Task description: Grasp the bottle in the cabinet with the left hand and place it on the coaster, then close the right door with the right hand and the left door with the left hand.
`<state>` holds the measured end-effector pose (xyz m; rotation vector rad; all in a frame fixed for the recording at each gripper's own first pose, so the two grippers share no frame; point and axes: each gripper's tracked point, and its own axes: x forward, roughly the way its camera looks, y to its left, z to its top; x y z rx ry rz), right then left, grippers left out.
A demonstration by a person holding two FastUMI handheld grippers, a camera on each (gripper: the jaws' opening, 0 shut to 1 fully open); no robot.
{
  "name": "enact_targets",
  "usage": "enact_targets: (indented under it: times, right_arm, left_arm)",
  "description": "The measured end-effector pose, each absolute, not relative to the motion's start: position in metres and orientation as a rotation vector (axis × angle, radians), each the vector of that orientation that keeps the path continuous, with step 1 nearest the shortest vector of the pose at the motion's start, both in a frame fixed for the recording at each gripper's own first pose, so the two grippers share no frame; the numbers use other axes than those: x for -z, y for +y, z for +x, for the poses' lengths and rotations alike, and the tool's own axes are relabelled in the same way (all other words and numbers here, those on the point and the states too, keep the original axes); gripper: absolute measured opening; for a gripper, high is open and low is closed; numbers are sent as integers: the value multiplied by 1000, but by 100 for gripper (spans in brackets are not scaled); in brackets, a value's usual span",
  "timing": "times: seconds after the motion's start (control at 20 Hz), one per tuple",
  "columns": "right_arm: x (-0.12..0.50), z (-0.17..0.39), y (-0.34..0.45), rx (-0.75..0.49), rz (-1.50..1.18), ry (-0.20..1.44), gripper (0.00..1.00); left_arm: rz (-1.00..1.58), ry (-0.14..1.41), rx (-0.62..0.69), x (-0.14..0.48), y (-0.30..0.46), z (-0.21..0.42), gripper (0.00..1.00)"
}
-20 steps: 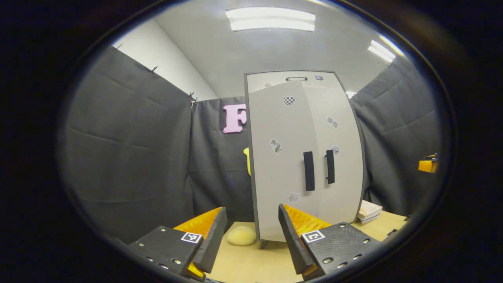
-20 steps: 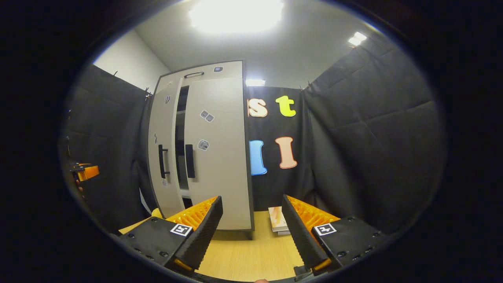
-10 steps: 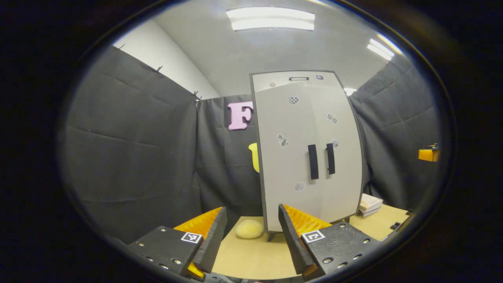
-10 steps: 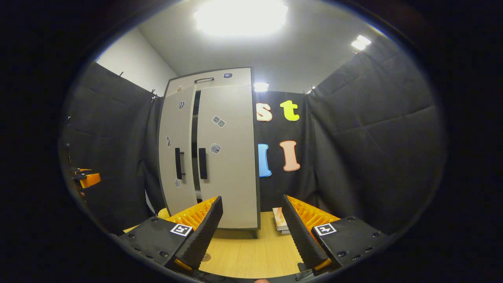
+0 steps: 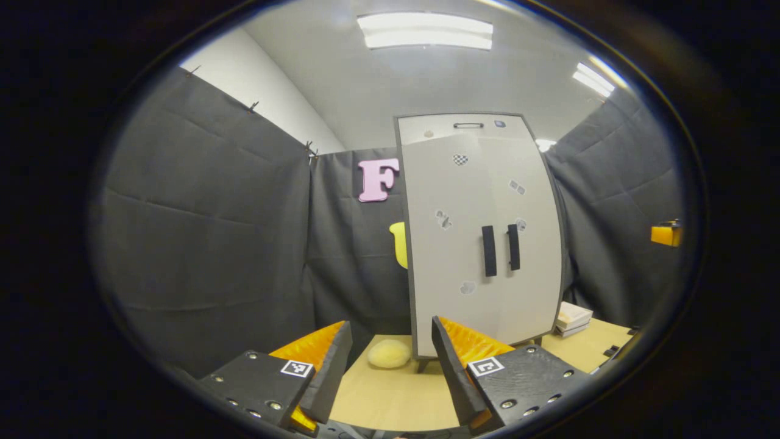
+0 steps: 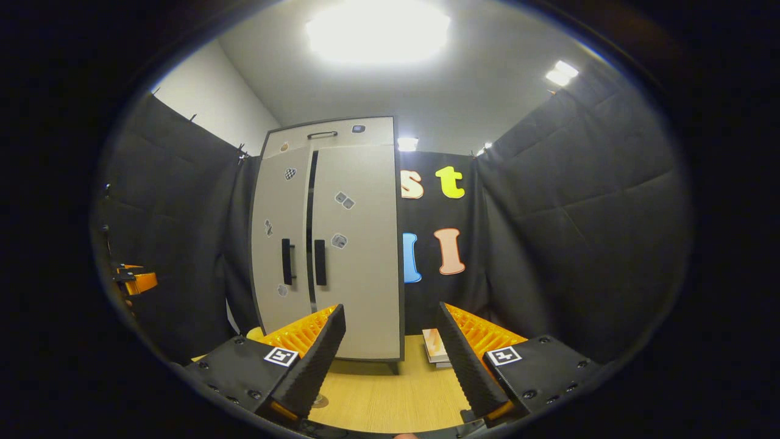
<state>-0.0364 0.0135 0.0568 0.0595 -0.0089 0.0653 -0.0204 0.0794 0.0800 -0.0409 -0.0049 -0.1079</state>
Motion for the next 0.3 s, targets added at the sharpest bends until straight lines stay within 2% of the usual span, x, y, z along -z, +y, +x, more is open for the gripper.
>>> enact_targets:
  times: [0.3]
  right_arm:
    - [-56,-38,12,-59,54,-9,96]
  left_arm:
    - [-37,-8,111,-81,78,-20,77]
